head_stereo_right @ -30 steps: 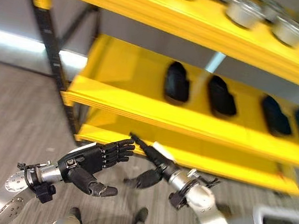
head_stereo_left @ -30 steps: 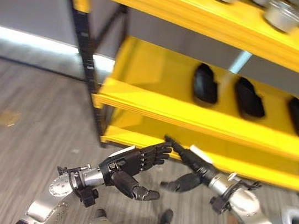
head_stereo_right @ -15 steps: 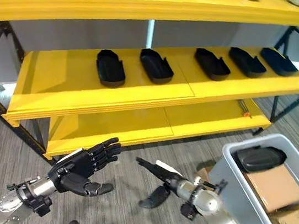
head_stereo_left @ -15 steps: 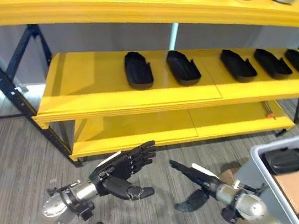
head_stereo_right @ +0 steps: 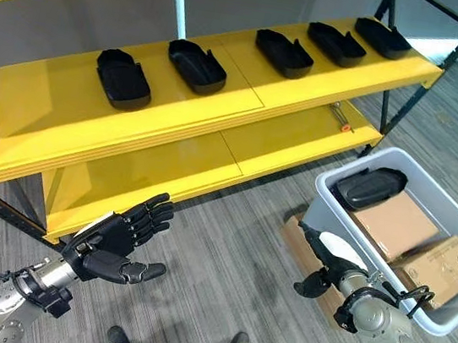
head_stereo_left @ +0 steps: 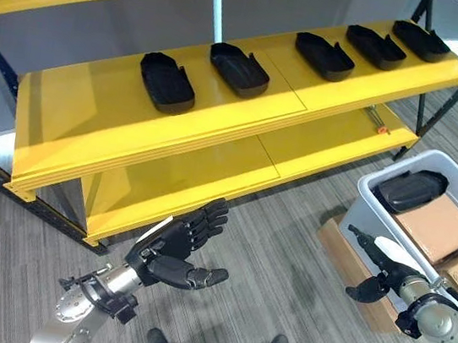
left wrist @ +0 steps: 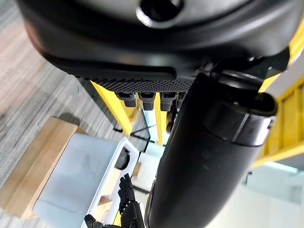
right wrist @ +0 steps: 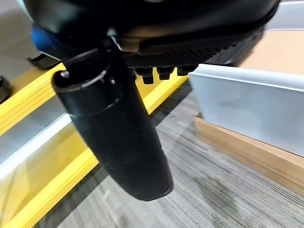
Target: Move parts from the plastic box to the shelf.
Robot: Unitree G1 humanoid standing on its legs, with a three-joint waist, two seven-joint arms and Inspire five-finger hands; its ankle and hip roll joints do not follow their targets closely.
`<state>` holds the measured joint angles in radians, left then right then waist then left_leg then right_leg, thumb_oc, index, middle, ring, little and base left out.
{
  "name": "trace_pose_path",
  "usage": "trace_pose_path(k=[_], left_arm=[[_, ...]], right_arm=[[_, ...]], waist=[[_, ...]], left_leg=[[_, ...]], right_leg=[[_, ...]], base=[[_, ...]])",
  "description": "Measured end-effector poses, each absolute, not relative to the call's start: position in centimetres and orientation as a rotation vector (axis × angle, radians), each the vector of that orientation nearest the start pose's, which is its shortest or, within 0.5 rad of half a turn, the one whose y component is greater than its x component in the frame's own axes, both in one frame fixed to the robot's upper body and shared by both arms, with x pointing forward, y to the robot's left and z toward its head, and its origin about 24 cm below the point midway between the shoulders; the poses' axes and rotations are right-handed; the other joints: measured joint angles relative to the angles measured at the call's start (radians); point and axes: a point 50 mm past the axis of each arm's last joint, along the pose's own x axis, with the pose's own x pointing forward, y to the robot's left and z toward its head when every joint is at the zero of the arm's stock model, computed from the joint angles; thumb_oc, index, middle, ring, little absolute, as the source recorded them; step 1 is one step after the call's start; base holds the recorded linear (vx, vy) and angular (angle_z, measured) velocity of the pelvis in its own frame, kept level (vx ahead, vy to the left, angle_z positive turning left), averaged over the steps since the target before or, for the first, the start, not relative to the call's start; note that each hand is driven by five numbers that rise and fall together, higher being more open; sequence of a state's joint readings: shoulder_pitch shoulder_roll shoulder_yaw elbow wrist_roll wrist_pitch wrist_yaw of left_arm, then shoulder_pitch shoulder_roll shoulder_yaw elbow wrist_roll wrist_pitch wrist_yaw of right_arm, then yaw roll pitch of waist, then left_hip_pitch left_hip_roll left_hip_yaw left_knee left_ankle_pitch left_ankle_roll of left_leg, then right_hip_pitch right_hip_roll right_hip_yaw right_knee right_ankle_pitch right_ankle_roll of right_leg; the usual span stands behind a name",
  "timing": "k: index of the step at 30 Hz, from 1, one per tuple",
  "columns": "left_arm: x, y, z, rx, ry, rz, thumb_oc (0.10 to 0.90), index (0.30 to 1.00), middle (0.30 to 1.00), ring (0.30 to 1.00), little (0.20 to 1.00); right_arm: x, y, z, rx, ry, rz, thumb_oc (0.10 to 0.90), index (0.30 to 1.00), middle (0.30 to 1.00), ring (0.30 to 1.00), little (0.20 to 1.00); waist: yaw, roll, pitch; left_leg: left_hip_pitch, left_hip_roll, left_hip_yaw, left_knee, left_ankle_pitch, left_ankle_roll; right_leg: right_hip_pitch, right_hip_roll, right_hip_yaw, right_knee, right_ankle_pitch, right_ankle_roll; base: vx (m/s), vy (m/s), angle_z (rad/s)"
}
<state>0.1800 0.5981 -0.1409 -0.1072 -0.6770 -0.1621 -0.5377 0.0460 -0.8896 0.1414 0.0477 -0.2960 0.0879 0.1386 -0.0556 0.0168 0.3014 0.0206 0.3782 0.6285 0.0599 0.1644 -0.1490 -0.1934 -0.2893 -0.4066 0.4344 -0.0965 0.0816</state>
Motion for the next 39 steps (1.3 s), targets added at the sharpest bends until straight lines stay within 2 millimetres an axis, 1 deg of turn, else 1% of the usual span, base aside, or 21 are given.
trace_pose_path(k=[4, 9, 11, 13, 14, 15, 16, 17, 19, 20, 22, 23, 24, 25, 26, 27, 28, 29, 31, 33, 39], left_arm=[[21.5, 18.7, 6.9, -0.075, -0.065, -0.741, 0.900, 1.000, 1.000, 1.000, 1.000], [22.5, 18.1, 8.0, -0.069, -0.123, -0.737, 0.900, 1.000, 1.000, 1.000, 1.000], [22.8, 18.2, 8.4, -0.066, -0.142, -0.714, 0.900, 1.000, 1.000, 1.000, 1.000], [22.9, 18.8, 8.3, -0.072, -0.137, -0.653, 0.900, 1.000, 1.000, 1.000, 1.000], [22.8, 18.8, 8.1, -0.083, -0.136, -0.638, 0.900, 1.000, 1.000, 1.000, 1.000], [22.7, 18.6, 7.9, -0.100, -0.134, -0.633, 0.900, 1.000, 1.000, 1.000, 1.000], [22.3, 18.6, 7.9, -0.105, -0.134, -0.639, 0.900, 1.000, 1.000, 1.000, 1.000], [22.1, 18.4, 8.2, -0.105, -0.150, -0.654, 0.900, 1.000, 1.000, 1.000, 1.000], [22.0, 18.2, 8.4, -0.099, -0.155, -0.686, 0.900, 1.000, 1.000, 1.000, 1.000], [21.8, 18.3, 8.0, -0.099, -0.139, -0.683, 0.900, 1.000, 1.000, 1.000, 1.000], [21.5, 18.8, 6.7, -0.057, -0.076, -0.669, 0.900, 1.000, 1.000, 1.000, 1.000], [21.1, 19.1, 5.6, -0.041, -0.017, -0.655, 0.900, 1.000, 1.000, 1.000, 1.000], [19.5, 19.6, 4.6, -0.062, 0.035, -0.637, 0.900, 1.000, 1.000, 1.000, 1.000], [19.0, 19.5, 4.4, -0.070, 0.045, -0.636, 0.900, 1.000, 1.000, 1.000, 1.000], [19.2, 19.7, 4.5, -0.066, 0.039, -0.636, 0.900, 1.000, 1.000, 1.000, 1.000], [19.9, 20.2, 4.9, -0.053, 0.015, -0.608, 0.900, 1.000, 1.000, 1.000, 1.000], [20.5, 20.8, 5.6, -0.037, -0.014, -0.582, 0.900, 1.000, 1.000, 1.000, 1.000], [21.4, 22.2, 6.1, 0.006, -0.018, -0.544, 0.900, 1.000, 1.000, 1.000, 1.000], [21.0, 23.2, 5.6, 0.024, 0.021, -0.518, 0.900, 1.000, 1.000, 1.000, 1.000], [20.4, 23.4, 5.3, 0.029, 0.039, -0.517, 0.900, 1.000, 1.000, 1.000, 1.000], [20.4, 22.5, 5.6, 0.009, 0.016, -0.558, 0.900, 1.000, 1.000, 1.000, 1.000]], right_arm=[[23.7, -30.6, 5.6, -1.174, 0.356, 0.147, 0.900, 1.000, 1.000, 1.000, 1.000], [23.9, -30.2, 6.2, -1.169, 0.295, 0.108, 0.900, 1.000, 1.000, 1.000, 1.000], [24.1, -29.8, 6.7, -1.167, 0.268, 0.109, 0.900, 1.000, 1.000, 1.000, 1.000], [24.5, -28.0, 7.0, -1.130, 0.183, 0.149, 0.900, 1.000, 1.000, 1.000, 1.000], [24.5, -27.7, 6.9, -1.123, 0.174, 0.176, 0.900, 1.000, 1.000, 1.000, 1.000], [24.4, -27.5, 6.8, -1.120, 0.177, 0.196, 0.900, 1.000, 1.000, 1.000, 1.000], [24.3, -27.4, 6.5, -1.114, 0.187, 0.208, 0.900, 1.000, 1.000, 1.000, 1.000], [23.9, -27.2, 5.9, -1.103, 0.204, 0.216, 0.900, 1.000, 1.000, 1.000, 1.000], [22.9, -27.0, 4.6, -1.089, 0.241, 0.226, 0.900, 1.000, 1.000, 1.000, 1.000], [22.4, -26.9, 4.2, -1.091, 0.250, 0.242, 0.900, 1.000, 1.000, 1.000, 1.000], [22.1, -26.4, 3.6, -1.123, 0.248, 0.255, 0.900, 1.000, 1.000, 1.000, 1.000], [22.0, -26.3, 3.5, -1.140, 0.262, 0.294, 0.900, 1.000, 1.000, 1.000, 1.000], [22.0, -26.1, 4.2, -1.179, 0.245, 0.339, 0.900, 1.000, 1.000, 1.000, 1.000], [22.0, -26.2, 4.6, -1.182, 0.236, 0.342, 0.900, 1.000, 1.000, 1.000, 1.000], [22.0, -26.0, 4.7, -1.127, 0.233, 0.326, 0.900, 1.000, 1.000, 1.000, 1.000], [22.1, -25.4, 4.3, -1.051, 0.235, 0.314, 0.900, 1.000, 1.000, 1.000, 1.000], [22.2, -24.5, 3.7, -0.964, 0.239, 0.301, 0.900, 1.000, 1.000, 1.000, 1.000], [21.9, -22.9, 1.1, -0.819, 0.296, 0.266, 0.900, 1.000, 1.000, 1.000, 1.000], [21.1, -22.5, 0.0, -0.781, 0.341, 0.253, 0.900, 1.000, 1.000, 1.000, 1.000], [20.9, -22.7, -0.1, -0.787, 0.346, 0.230, 0.900, 1.000, 1.000, 1.000, 1.000], [23.5, -22.7, 1.6, -0.805, 0.249, 0.114, 0.900, 1.000, 1.000, 1.000, 1.000]], waist=[[-0.032, 0.020, 0.027], [-0.086, 0.024, 0.034], [-0.096, 0.025, 0.033], [-0.041, 0.014, 0.037], [-0.035, 0.006, 0.041], [-0.030, -0.004, 0.046], [-0.019, 0.005, 0.042], [-0.019, 0.020, 0.035], [-0.013, 0.027, 0.030], [0.019, 0.030, 0.029], [0.044, 0.026, 0.028], [0.069, -0.002, 0.049], [0.083, 0.033, 0.030], [0.084, 0.080, 0.012], [0.084, 0.096, 0.005], [0.092, 0.070, 0.010], [0.105, 0.031, 0.023], [0.105, -0.065, 0.018], [0.119, -0.095, 0.011], [0.118, -0.099, 0.011], [0.129, -0.086, 0.017]], left_leg=[[0.003, 0.003, 0.005, -0.002, 0.011, -0.003], [0.058, 0.021, 0.056, -0.020, 0.030, -0.023], [0.076, 0.023, 0.042, -0.019, 0.029, -0.026], [0.087, 0.035, -0.176, 0.085, 0.034, 0.015], [0.052, 0.026, -0.276, 0.160, -0.033, 0.033], [0.028, -0.026, -0.354, 0.180, -0.119, 0.008], [-0.024, -0.094, -0.372, 0.195, -0.190, 0.023], [-0.110, -0.161, -0.376, 0.200, -0.203, 0.046], [-0.197, -0.178, -0.289, 0.128, -0.161, 0.030], [-0.230, -0.166, -0.289, 0.102, -0.129, 0.020], [-0.283, -0.165, -0.347, -0.026, -0.063, -0.051], [-0.276, -0.180, -0.366, -0.035, -0.055, -0.026], [-0.215, -0.177, -0.403, -0.023, -0.115, -0.009], [-0.179, -0.166, -0.402, -0.012, -0.169, 0.003], [-0.156, -0.166, -0.401, -0.026, -0.075, 0.040], [-0.148, -0.185, -0.371, -0.020, -0.041, 0.044], [-0.141, -0.196, -0.353, -0.039, -0.041, 0.044], [-0.138, -0.233, -0.346, -0.050, -0.037, 0.051], [-0.134, -0.232, -0.329, -0.040, -0.021, 0.075], [-0.127, -0.243, -0.325, -0.051, 0.004, 0.116], [-0.140, -0.236, -0.314, -0.047, 0.008, 0.114]], right_leg=[[-0.025, -0.002, 0.015, 0.045, -0.027, -0.009], [-0.080, 0.019, 0.072, 0.146, -0.107, -0.039], [-0.117, 0.037, 0.100, 0.188, -0.137, -0.059], [-0.125, 0.107, 0.206, 0.171, -0.132, -0.099], [-0.108, 0.120, 0.243, 0.144, -0.118, -0.117], [-0.077, 0.125, 0.272, 0.096, -0.089, -0.112], [-0.034, 0.135, 0.281, 0.009, -0.047, -0.113], [0.030, 0.149, 0.252, -0.085, -0.012, -0.110], [0.105, 0.152, 0.156, -0.166, -0.003, -0.114], [0.119, 0.152, 0.164, -0.164, -0.017, -0.114], [0.127, 0.113, 0.212, -0.169, -0.040, -0.121], [0.173, 0.062, 0.278, -0.195, -0.027, -0.095], [0.247, 0.032, 0.319, -0.267, -0.009, -0.049], [0.274, 0.042, 0.319, -0.287, -0.004, -0.020], [0.295, 0.029, 0.319, -0.288, -0.004, 0.040], [0.278, -0.001, 0.297, -0.247, -0.024, 0.054], [0.258, 0.010, 0.246, -0.218, -0.038, 0.054], [0.278, 0.015, 0.226, -0.271, -0.042, 0.036], [0.301, 0.012, 0.223, -0.297, -0.034, 0.050], [0.308, 0.027, 0.164, -0.305, -0.013, 0.069], [0.324, 0.043, 0.149, -0.378, 0.016, 0.105]], base=[[0.00, -0.156, -0.07], [0.04, -0.187, -0.33], [0.23, -0.200, -0.77], [0.25, -0.111, -1.49], [0.14, -0.041, -1.09], [0.17, -0.021, -0.91], [0.34, 0.084, -0.61], [0.29, 0.097, -0.12], [0.35, 0.170, 0.26], [0.39, 0.226, -0.02], [0.35, 0.258, -0.33], [0.45, 0.306, -1.01], [0.39, 0.238, -1.15], [0.24, 0.113, -0.98], [0.16, 0.069, -0.53], [0.24, 0.109, -0.39], [0.26, 0.112, -0.09], [0.20, 0.085, -0.10], [0.07, 0.009, -0.13], [0.01, -0.013, -0.07], [-0.01, 0.025, -0.06]])
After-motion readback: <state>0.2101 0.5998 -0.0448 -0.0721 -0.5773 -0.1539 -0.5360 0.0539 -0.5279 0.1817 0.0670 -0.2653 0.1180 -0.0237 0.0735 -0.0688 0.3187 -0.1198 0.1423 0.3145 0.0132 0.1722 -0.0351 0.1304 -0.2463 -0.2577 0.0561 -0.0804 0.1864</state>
